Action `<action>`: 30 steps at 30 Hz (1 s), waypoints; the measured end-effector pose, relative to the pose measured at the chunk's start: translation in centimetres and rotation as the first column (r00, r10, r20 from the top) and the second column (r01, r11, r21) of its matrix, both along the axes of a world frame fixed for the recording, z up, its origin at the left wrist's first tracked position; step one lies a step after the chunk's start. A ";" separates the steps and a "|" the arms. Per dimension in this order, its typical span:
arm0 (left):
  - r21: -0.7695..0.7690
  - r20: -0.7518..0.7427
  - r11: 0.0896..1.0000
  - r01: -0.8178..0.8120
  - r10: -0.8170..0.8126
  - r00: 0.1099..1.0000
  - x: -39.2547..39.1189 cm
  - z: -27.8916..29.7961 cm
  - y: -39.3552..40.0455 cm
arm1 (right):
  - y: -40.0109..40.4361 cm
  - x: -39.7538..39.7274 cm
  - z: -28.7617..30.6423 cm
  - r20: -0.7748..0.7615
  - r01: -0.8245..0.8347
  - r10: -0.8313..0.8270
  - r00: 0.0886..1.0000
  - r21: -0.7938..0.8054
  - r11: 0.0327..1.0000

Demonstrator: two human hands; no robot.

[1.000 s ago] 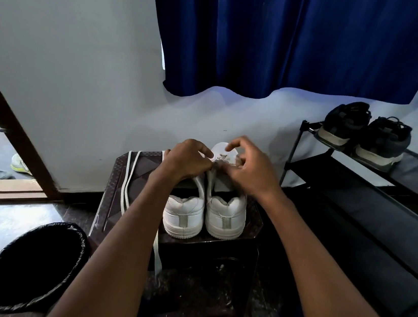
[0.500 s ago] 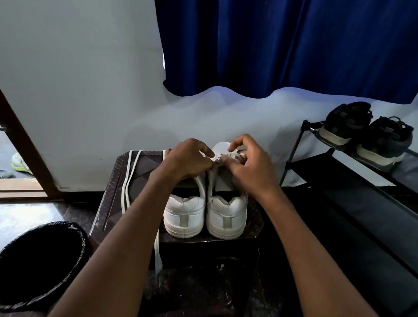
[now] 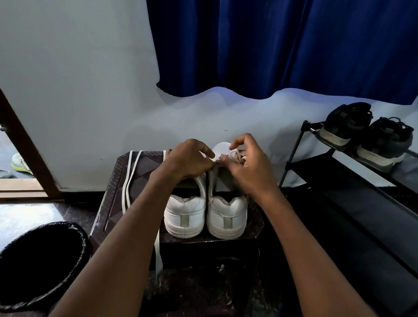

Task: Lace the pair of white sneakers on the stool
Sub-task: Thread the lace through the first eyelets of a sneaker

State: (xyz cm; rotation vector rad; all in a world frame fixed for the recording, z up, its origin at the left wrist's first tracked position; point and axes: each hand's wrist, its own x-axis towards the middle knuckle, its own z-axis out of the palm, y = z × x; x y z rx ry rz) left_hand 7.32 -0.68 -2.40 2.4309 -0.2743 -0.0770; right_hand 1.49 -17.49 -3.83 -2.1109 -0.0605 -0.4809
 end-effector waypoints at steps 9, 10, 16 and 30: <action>-0.013 -0.009 1.000 0.004 -0.004 1.000 0.0 0.0 0.1 | 0.4 0.8 -0.7 0.058 0.008 -0.016 0.998 0.135 0.991; -0.002 -0.010 1.000 0.013 -0.013 1.000 0.0 0.1 0.1 | 0.4 0.6 -0.3 0.038 -0.044 0.032 0.999 0.382 0.923; 0.000 -0.019 1.000 0.007 -0.007 1.000 -0.1 0.1 0.1 | -0.9 0.7 -0.1 -0.012 0.002 -0.001 1.000 0.119 0.993; 0.100 0.358 0.976 0.195 -0.219 0.908 -1.2 -0.1 -0.6 | -1.0 1.0 -0.9 -0.012 0.194 -0.197 0.980 -0.122 0.973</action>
